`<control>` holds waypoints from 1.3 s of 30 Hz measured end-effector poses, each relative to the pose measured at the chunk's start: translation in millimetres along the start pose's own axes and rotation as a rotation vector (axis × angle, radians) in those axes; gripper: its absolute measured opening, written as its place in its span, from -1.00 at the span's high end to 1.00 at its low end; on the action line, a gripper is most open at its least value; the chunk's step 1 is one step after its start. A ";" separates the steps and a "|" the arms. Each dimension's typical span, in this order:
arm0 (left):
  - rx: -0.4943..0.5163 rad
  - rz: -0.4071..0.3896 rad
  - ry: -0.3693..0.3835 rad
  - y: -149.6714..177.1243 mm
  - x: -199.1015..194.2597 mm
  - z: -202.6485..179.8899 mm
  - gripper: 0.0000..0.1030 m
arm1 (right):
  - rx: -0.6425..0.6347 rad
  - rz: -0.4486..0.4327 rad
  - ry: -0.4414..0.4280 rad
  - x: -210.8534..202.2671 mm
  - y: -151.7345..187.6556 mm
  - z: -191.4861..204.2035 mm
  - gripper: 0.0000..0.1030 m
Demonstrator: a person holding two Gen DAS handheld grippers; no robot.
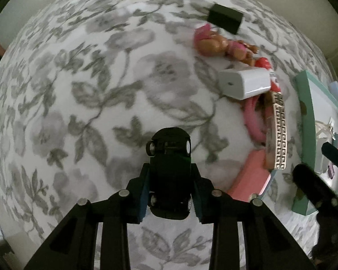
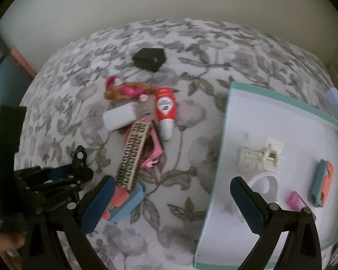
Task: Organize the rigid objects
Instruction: 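Grasp the pink-and-blue phone-shaped toy with the right gripper while the left holds the car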
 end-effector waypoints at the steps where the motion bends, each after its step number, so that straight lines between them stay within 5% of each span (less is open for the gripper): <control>1: -0.009 0.005 -0.002 2.8 0.2 4.0 0.33 | -0.020 0.007 -0.004 2.2 1.4 3.1 -1.00; 13: -0.049 0.019 -0.003 17.0 5.6 41.7 0.33 | -0.212 0.130 -0.082 32.9 20.6 34.5 -1.00; 22: -0.056 0.024 -0.001 12.9 6.6 44.4 0.33 | -0.256 0.200 -0.048 53.7 33.8 35.7 -1.00; 33: -0.053 0.026 -0.016 1.8 9.9 35.3 0.33 | -0.315 0.179 0.028 72.1 35.8 49.7 -0.99; 39: -0.052 0.025 -0.019 4.3 8.0 36.6 0.33 | -0.344 0.168 0.016 77.6 26.6 63.5 -0.78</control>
Point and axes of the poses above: each gripper's, at about its wrist camera, not at the fingertips, and x roughly the way its jaws point, z to its left, y to its underside, the point moved 3 cm from there along x, roughly the way its jaws point, and after that the axes turned 11 degrees about -y, right-handed, at the moved point
